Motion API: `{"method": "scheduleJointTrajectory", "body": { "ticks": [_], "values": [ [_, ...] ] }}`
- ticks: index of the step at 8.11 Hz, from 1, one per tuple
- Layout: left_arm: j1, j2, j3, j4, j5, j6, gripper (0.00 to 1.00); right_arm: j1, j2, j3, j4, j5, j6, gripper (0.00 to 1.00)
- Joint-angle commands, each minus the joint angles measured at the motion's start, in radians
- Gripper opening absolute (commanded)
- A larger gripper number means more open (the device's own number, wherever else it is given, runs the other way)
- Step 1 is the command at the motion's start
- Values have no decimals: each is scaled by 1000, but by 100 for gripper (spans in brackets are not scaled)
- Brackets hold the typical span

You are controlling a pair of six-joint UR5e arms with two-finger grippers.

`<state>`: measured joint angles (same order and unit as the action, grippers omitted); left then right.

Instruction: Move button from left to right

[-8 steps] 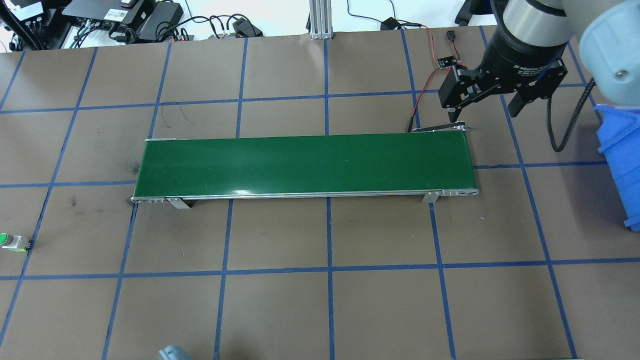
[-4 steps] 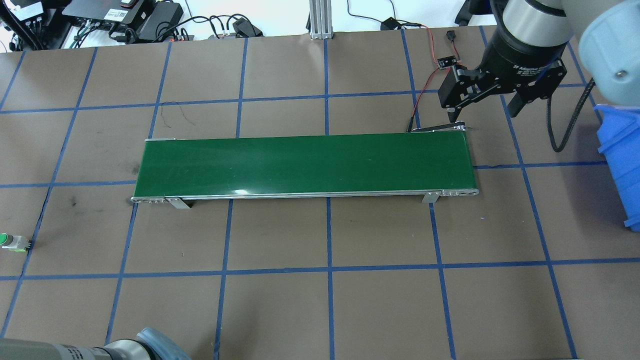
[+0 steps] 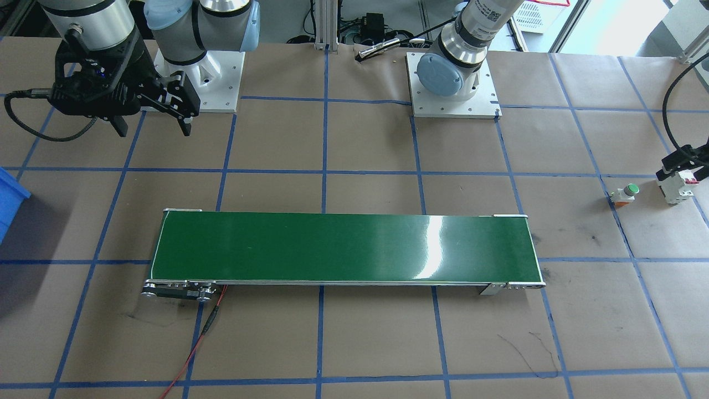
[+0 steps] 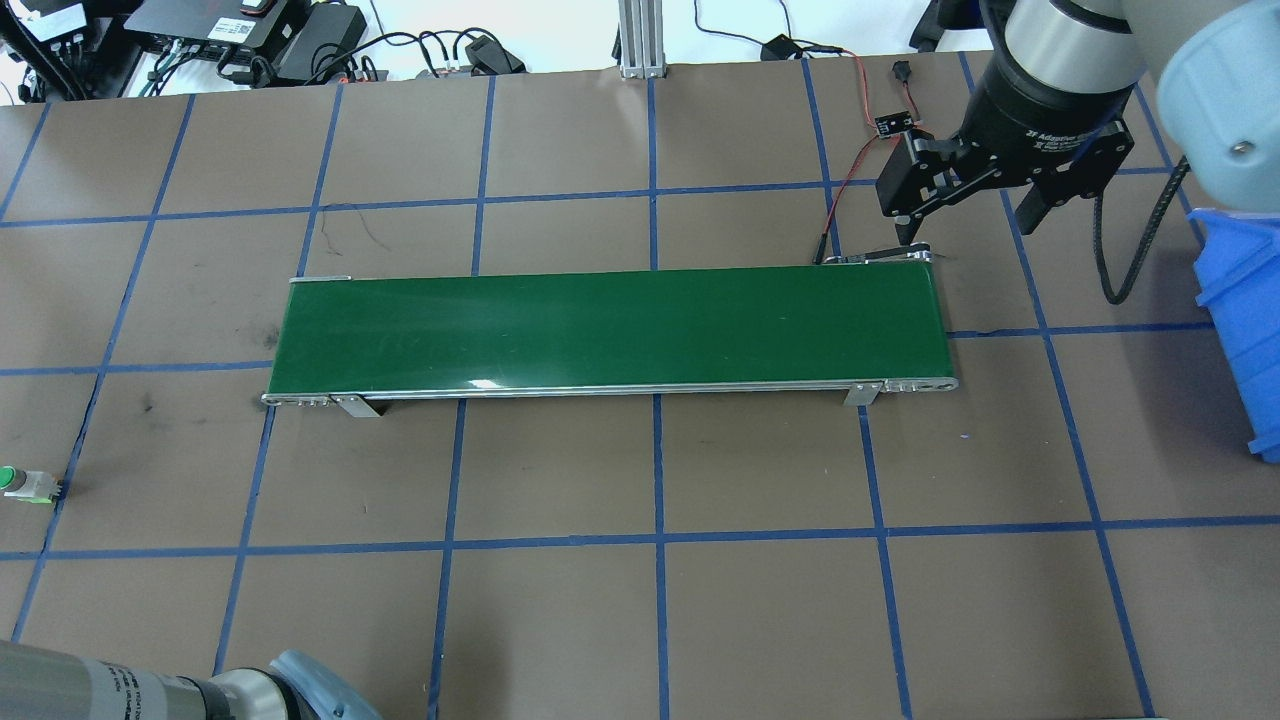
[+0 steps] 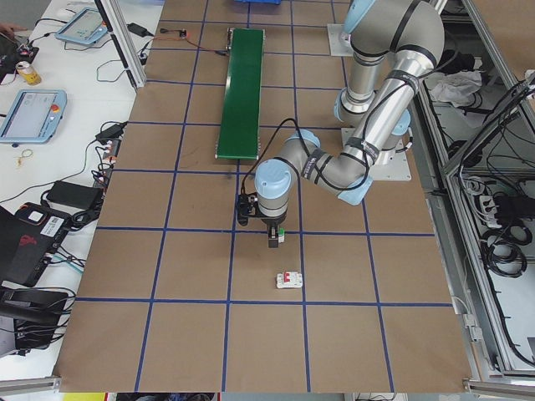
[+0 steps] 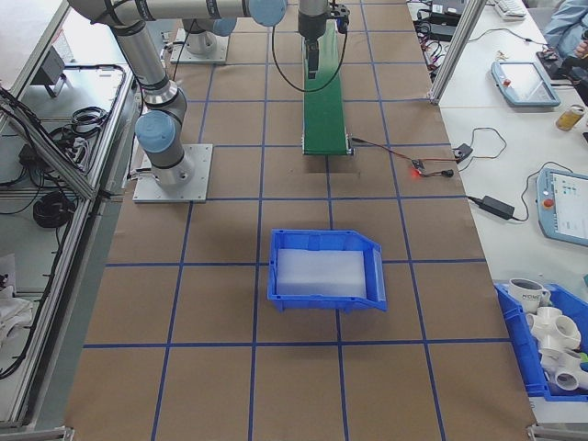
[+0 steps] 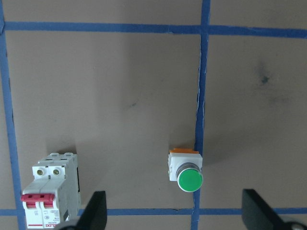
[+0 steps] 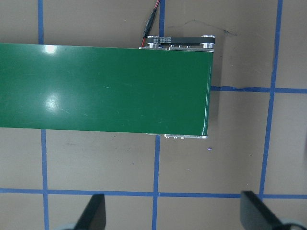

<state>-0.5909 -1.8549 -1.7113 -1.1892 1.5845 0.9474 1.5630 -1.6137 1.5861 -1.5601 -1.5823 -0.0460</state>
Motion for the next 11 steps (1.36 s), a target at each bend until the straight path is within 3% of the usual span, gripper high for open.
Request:
{"method": "scheduleJointTrajectory", "body": {
  "ticks": [1,3,5,11],
  "values": [
    [-1,-44,-11,2,-47,-114,100,0,0,0,0,-2,0,100],
    [-1,-85,-59,29,-37,-188,100,0,0,0,0,-2,0,100],
    [-1,-107,-71,68,32,-194,100,0,0,0,0,-2,0,100],
    [-3,-173,-77,75,54,-162,100,0,0,2,0,-1,0,100]
  ]
}}
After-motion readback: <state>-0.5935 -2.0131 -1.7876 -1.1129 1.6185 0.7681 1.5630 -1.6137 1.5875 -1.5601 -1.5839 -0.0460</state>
